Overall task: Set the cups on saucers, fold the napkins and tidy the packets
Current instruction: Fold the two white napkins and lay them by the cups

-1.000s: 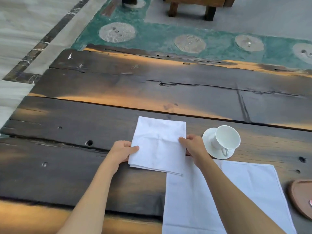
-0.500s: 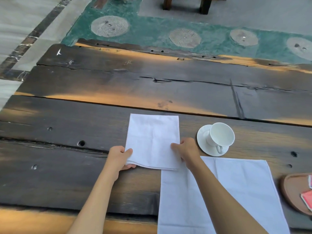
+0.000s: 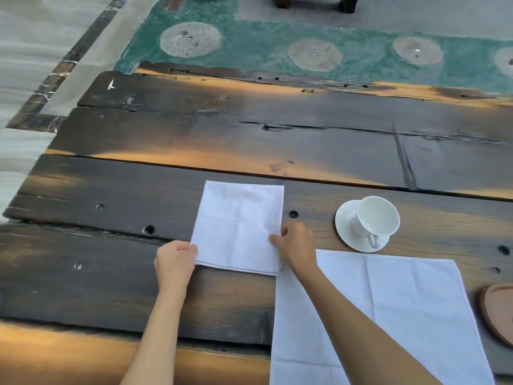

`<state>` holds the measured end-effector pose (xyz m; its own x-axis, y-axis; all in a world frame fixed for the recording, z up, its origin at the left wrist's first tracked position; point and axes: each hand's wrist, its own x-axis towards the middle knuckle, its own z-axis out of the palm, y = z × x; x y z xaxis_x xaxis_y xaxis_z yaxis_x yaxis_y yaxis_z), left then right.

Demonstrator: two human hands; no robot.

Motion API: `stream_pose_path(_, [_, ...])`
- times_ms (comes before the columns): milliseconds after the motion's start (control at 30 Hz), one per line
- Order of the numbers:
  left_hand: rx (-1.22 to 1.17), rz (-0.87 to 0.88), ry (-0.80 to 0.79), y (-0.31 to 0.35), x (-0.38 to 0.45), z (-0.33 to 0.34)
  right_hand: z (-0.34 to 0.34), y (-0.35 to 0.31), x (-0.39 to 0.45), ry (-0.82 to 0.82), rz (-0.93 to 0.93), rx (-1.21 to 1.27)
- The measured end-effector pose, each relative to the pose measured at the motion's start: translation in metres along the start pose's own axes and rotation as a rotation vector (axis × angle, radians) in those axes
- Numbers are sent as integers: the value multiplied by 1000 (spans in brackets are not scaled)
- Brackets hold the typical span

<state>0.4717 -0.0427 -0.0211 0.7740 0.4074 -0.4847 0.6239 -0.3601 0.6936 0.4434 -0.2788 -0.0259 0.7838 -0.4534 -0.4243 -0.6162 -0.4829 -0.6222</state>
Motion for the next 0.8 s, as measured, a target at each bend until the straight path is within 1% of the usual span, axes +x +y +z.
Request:
stream_pose_path(67, [11, 15, 67, -3, -2, -3, 4, -4, 0, -10, -16, -11])
stream_pose_path(133, [-4, 31, 95, -4, -4, -4, 7, -5, 0, -12, -29, -17])
stream_pose_path(267, [30, 81, 103, -7, -8, -5, 6, -1, 1, -2, -70, -65])
stream_pose_path(433, [50, 90, 112, -11, -7, -6, 3, 3, -1, -12, -104, -80])
stream_pose_path(500, [67, 96, 103, -11, -6, -6, 1, 4, -3, -20, -132, -48])
stream_pose_path(633, [91, 115, 96, -16, -7, -4, -18, 19, -15, 27, -190, 36])
stream_pose_path(733, [86, 129, 124, -19, -8, -2, -50, 50, -35, 24, -165, 147])
stream_pose_path(800, [71, 128, 172, -22, -12, -4, -77, 78, -52, 41, -111, 246])
